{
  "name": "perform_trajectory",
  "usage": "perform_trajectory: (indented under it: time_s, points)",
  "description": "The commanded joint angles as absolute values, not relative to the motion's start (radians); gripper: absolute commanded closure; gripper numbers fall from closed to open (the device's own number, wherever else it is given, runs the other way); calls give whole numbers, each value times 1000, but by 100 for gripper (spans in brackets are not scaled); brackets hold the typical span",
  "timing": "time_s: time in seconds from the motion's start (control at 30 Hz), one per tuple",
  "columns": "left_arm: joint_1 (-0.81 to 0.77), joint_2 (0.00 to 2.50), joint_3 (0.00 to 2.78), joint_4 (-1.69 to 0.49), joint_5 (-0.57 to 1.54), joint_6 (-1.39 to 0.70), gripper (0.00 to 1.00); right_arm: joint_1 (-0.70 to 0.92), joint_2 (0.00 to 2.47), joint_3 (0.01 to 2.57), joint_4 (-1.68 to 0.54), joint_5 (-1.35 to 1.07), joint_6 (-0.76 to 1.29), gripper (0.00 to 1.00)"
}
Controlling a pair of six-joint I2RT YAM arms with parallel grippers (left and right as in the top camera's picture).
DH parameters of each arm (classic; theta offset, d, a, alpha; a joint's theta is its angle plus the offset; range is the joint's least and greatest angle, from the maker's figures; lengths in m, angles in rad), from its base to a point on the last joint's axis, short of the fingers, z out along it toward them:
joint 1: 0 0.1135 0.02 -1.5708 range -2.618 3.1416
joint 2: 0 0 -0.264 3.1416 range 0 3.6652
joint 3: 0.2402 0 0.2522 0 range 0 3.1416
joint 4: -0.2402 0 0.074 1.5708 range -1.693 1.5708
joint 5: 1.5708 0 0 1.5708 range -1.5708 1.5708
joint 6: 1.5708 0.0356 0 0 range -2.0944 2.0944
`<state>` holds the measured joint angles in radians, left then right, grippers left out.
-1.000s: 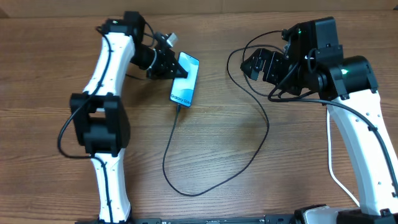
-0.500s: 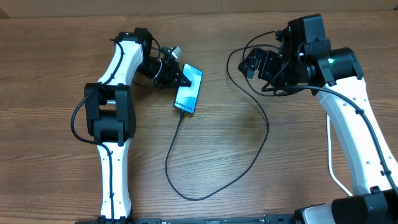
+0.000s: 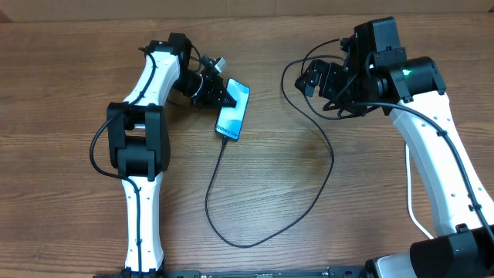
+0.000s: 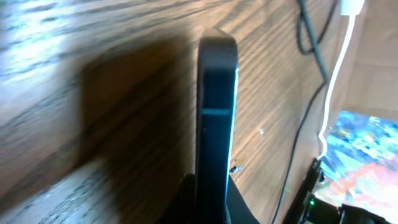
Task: Plug charger to phone and switch on socket
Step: 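Lower the phone onto the table and open the left gripper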
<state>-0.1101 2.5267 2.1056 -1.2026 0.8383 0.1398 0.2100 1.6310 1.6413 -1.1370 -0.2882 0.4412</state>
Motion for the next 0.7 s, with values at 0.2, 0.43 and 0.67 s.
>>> perform_trajectory:
  time_s: [0.2, 0.43, 0.67]
  points:
    - [-146, 2531, 2114, -1197, 720, 65, 95, 206, 1633, 1637, -1129, -281, 444, 0]
    - [-149, 2531, 2114, -1195, 665, 47, 85, 206, 1633, 1637, -1133, -281, 444, 0]
    - [-149, 2531, 2114, -1196, 564, 37, 76, 206, 1633, 1637, -1140, -281, 443, 0]
